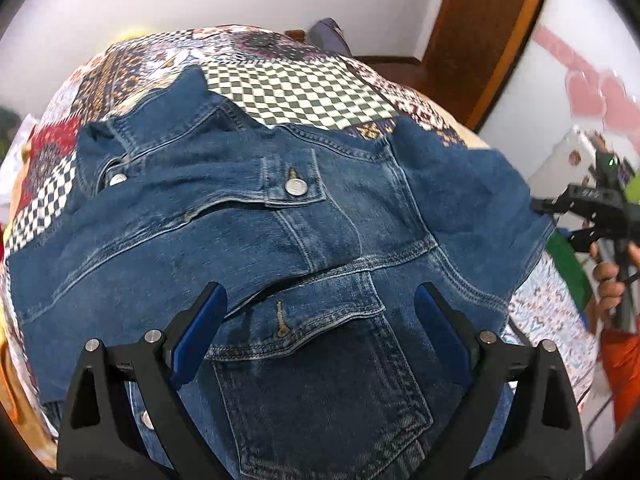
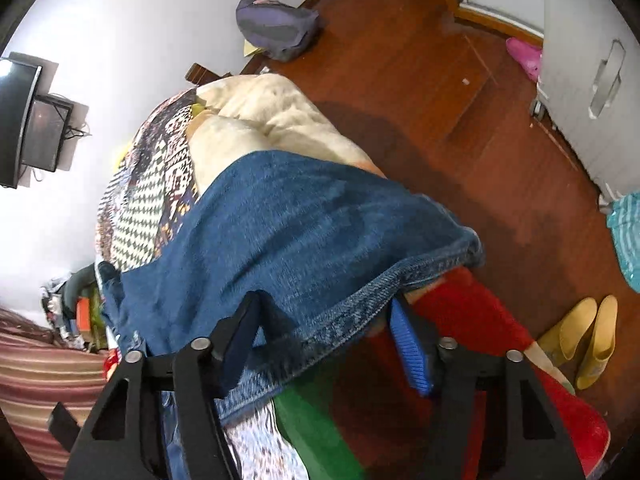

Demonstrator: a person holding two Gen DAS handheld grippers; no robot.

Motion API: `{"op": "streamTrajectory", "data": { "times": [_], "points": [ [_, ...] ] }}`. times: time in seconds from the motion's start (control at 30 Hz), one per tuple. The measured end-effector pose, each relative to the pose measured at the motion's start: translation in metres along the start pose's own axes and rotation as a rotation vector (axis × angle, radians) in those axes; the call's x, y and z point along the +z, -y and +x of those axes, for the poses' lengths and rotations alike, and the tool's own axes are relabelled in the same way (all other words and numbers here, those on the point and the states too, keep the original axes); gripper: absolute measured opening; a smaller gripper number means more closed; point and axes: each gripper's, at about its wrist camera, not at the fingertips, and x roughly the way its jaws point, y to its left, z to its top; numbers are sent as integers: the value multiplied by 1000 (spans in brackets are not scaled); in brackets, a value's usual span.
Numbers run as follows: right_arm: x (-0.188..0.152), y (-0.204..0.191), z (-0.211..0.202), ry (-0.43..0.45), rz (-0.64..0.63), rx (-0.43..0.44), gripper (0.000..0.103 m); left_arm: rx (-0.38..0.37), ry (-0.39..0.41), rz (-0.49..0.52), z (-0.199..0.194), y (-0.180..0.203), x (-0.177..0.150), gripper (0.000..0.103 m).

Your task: Fold large clothes

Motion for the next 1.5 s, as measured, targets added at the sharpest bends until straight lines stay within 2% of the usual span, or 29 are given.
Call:
{"op": "streamTrajectory", "data": {
  "times": [0.1, 0.13, 0.17, 0.27, 0.37, 0.53, 0.67, 0.8, 0.9, 1.0, 1.1, 1.33, 1.5],
  "points": [
    [1, -13, -6, 49, -38, -32, 43, 12, 10, -28, -7, -9, -1, 95],
    [-1, -20, -12, 78, -76, -42, 27, 22, 17, -35, -11, -11, -1, 95],
    [-4, -31, -20, 110, -130, -53, 19, 27, 26, -42, -13, -14, -2, 95],
    [-12, -60, -41, 197, -258, -80, 13, 26, 43, -80, -21, -25, -4, 95],
    [-18, -94, -64, 273, -354, -69, 13, 22, 56, -114, -29, -35, -6, 95],
    [-34, -156, -97, 363, -479, 36, 11, 41, 109, -141, -51, -50, -10, 95],
    [-53, -211, -108, 383, -563, 125, 11, 72, 160, -156, -72, -63, -16, 95],
    [-80, -266, -96, 333, -658, 194, 11, 89, 188, -178, -88, -78, -24, 95],
    [-108, -300, -72, 260, -729, 225, 11, 111, 200, -192, -96, -89, -31, 95],
    [-134, -324, -39, 169, -792, 220, 11, 121, 203, -210, -101, -99, -38, 95],
    [-161, -337, 0, 75, -852, 173, 11, 127, 206, -233, -105, -109, -47, 95],
    [-205, -307, 55, -123, -898, 72, 12, 136, 191, -274, -107, -126, -63, 95],
    [-215, -268, 92, -351, -829, -28, 12, 131, 183, -276, -107, -125, -68, 95]
  ]
}}
